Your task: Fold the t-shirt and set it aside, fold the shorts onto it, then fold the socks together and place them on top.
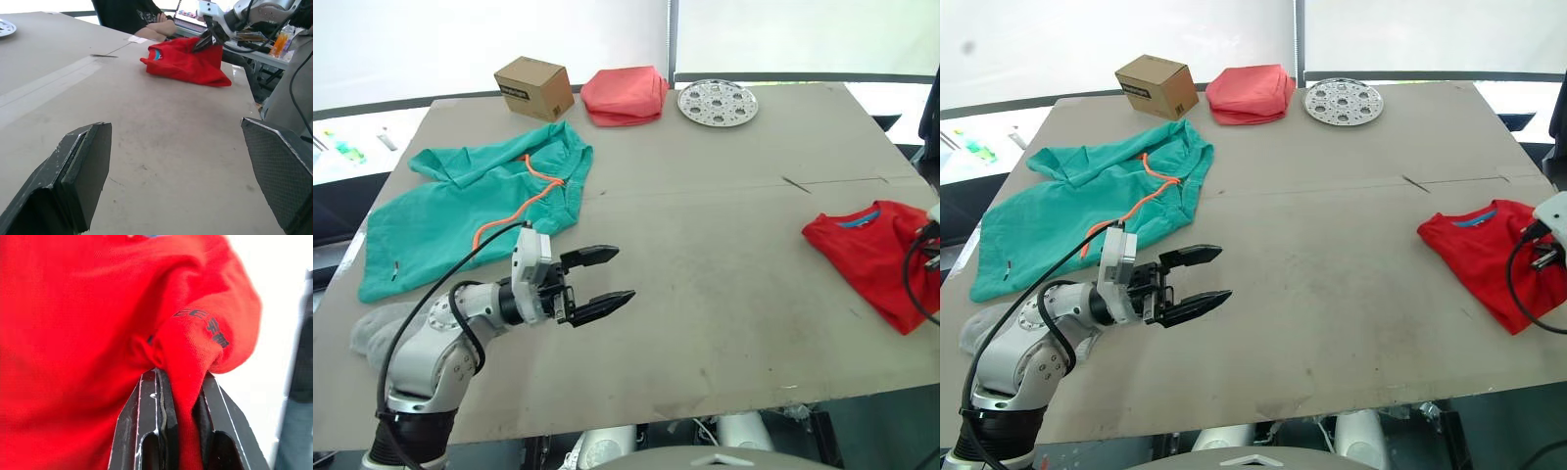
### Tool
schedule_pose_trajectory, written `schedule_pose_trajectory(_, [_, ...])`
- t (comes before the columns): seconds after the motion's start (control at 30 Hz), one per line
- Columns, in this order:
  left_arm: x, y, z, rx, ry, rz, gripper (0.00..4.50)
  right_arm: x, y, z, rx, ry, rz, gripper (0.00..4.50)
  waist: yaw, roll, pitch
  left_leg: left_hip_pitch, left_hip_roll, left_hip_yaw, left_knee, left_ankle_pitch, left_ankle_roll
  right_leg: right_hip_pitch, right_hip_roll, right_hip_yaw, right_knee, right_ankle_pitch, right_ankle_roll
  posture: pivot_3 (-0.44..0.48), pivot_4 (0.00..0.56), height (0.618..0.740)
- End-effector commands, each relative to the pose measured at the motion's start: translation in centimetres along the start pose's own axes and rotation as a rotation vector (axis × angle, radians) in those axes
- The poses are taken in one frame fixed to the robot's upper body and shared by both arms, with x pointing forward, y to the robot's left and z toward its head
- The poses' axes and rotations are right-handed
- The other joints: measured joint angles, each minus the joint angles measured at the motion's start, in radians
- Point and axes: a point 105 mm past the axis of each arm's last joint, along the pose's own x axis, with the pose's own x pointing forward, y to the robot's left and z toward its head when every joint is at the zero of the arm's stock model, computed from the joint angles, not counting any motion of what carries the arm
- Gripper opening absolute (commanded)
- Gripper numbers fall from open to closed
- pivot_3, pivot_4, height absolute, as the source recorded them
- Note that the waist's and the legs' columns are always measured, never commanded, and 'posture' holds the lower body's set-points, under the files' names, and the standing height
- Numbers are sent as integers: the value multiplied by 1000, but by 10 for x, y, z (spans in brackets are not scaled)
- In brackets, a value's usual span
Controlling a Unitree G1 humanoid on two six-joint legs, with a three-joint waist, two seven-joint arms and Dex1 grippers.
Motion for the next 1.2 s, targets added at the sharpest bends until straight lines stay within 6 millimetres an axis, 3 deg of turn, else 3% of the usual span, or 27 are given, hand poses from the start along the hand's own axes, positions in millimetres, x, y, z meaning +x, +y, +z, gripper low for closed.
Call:
schedule_pose_trajectory(0.03, [6, -6, 9, 21, -32, -31, 4500, 1, -24, -4, -6, 35, -58, 42, 0, 0, 0, 0, 0, 0, 0, 2, -3, 0, 0, 0, 0, 0, 0, 0, 150, 736])
schedule_pose_trajectory(0.33, [15, -26, 19, 6, -44, -143, 4500, 13, -37, -25, 171, 131, -100, 42, 3, 0, 0, 0, 0, 0, 0, 4, -7, 1, 1, 1, 0, 0, 0, 0, 150, 736])
schedule_pose_trajectory(0.8, [27, -23, 20, 20, -63, -174, 4500, 17, -47, -12, 275, 103, -137, 42, 0, 2, 0, 1, 0, 0, 5, 5, -8, 2, 6, 3, 4, 0, 0, 0, 150, 736])
schedule_pose_trajectory(0.97, [27, -22, 19, 22, -66, -169, 4500, 14, -46, -12, 255, 101, -106, 2205, 0, 2, 0, 1, 0, 0, 6, 5, -8, 3, 8, 4, 3, 0, 0, 0, 150, 736])
schedule_pose_trajectory(1.1, [26, -21, 18, 19, -65, -157, 4500, -6, -53, -5, 241, 49, -131, 4157, 4, 2, -1, 1, 0, 0, 7, 5, -8, 4, 6, 4, 3, 0, 0, 0, 150, 736])
schedule_pose_trajectory(1.2, [26, -19, 18, 15, -64, -150, 4500, -26, -51, 7, 182, -18, -146, 4157, 5, 4, -1, 1, 1, -1, 8, 5, -8, 4, 4, 4, 4, 0, 0, 0, 150, 736])
